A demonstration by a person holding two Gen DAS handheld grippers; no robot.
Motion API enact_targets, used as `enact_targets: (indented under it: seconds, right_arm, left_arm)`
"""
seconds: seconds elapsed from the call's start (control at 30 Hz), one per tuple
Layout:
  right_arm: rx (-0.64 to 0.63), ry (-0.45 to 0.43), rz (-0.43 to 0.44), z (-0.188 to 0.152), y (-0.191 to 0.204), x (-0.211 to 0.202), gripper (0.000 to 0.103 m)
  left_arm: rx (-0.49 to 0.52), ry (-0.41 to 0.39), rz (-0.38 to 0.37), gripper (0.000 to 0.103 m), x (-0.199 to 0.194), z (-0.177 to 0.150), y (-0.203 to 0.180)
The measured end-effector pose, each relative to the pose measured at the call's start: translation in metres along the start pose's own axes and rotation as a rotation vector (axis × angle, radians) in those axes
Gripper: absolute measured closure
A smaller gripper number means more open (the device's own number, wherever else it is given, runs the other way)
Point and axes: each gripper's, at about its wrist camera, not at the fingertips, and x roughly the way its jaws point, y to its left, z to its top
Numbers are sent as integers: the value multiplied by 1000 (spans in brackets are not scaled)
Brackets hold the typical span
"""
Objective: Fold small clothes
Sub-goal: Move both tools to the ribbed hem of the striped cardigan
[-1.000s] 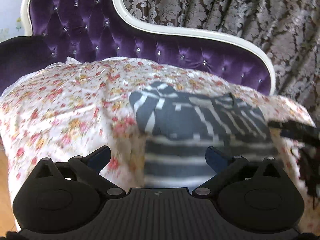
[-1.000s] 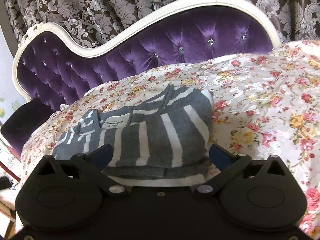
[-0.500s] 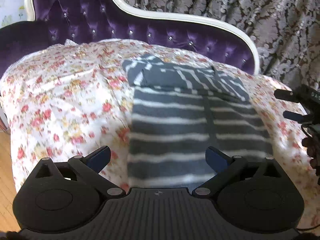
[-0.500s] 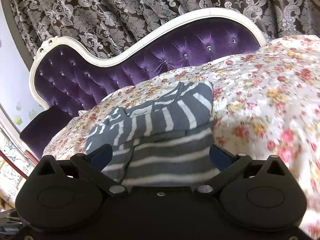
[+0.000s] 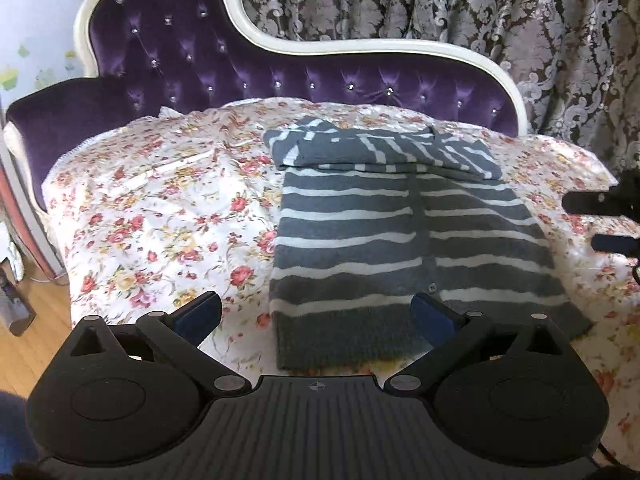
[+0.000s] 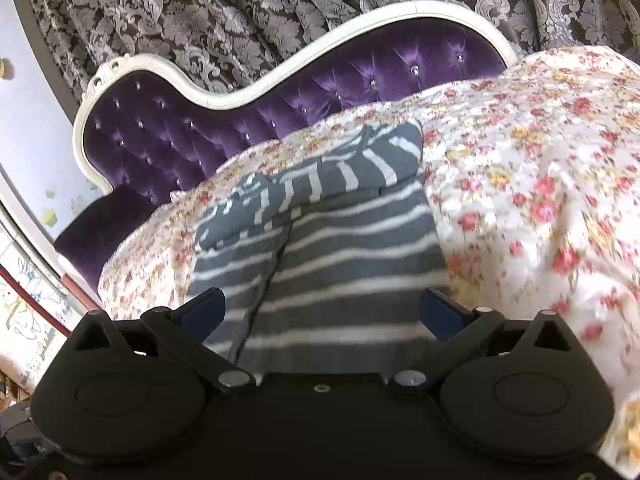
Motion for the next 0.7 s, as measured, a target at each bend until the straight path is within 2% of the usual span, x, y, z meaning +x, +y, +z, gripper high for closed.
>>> enact_targets:
  seconds: [0.1,0.23,0.4,0.53,0.7]
  right_arm:
    - [-18,21,-15,-7,2,-3,0]
    - [-57,39,-68,-14,9,-6,0]
    - [-80,54,-154,-21,13,-9,1]
    - [-41,58,-159,-24,5,-11,1]
    - [-81,85,-187,-24,7,-5,1]
  left_arm:
    - [-5,25,6,2,0,-4,0]
    - [-63,83,-41,2,5,-8,9]
    - [-87,95,-68,2,6,-14,13]
    - [-82,110,-82,2,11,-15,12]
    - [-80,131,-108,3,23,-12,10]
